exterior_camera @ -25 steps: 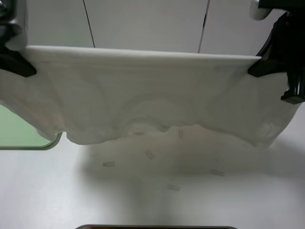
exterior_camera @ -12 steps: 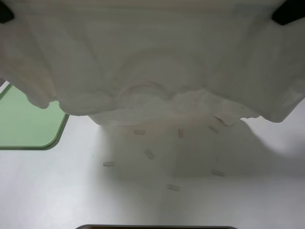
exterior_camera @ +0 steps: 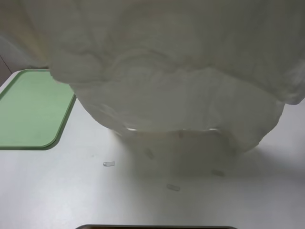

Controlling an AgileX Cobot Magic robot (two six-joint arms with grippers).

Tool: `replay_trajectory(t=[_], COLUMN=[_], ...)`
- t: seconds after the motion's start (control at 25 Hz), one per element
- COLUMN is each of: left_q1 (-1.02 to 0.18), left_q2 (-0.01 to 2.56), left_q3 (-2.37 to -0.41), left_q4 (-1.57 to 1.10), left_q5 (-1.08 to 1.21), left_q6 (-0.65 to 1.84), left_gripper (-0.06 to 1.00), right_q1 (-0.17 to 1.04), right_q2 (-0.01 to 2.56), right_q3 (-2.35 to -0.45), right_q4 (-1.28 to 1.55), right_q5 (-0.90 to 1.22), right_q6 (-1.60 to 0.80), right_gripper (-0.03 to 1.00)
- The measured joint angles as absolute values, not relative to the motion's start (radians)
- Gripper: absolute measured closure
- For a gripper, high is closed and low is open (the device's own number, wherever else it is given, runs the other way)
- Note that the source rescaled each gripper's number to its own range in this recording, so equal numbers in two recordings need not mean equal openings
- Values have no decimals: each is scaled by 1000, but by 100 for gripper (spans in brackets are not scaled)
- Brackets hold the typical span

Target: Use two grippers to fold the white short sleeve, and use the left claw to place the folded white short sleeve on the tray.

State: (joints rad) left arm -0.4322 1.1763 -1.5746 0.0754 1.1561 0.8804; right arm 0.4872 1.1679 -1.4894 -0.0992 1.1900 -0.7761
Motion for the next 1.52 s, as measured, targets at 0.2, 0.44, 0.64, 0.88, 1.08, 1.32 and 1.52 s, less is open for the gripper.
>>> replay_trajectory(t=[0.2, 0.44, 0.64, 0.88, 1.08, 1.32, 1.52], left_q1=[-436, -439, -439, -439, -440, -441, -441], left_q2=[1177, 1177, 1167, 1136, 1080, 1011, 951], left_q3=[-1684, -1741, -1756, -1756, -1750, -1672, -1601], left_q4=[104, 103, 86, 50, 0, -31, -56], left_q5=[1156, 1156, 1156, 1156, 1156, 1156, 1156], left_q6=[880, 877, 855, 845, 828, 788, 767], left_gripper=[94, 94, 94, 94, 94, 94, 94], right_q1=[487, 490, 490, 490, 490, 490, 490], right_q2=[1168, 1140, 1061, 1006, 948, 899, 823], right_q3=[-1570, -1600, -1600, -1600, -1600, -1584, -1512], right_q4=[-106, -106, -93, -82, -63, -39, 0], right_q5=[1189, 1186, 1185, 1185, 1185, 1187, 1190], right_q6=[-773, -773, -773, -758, -751, -750, -750], right_gripper=[97, 97, 97, 97, 97, 97, 97])
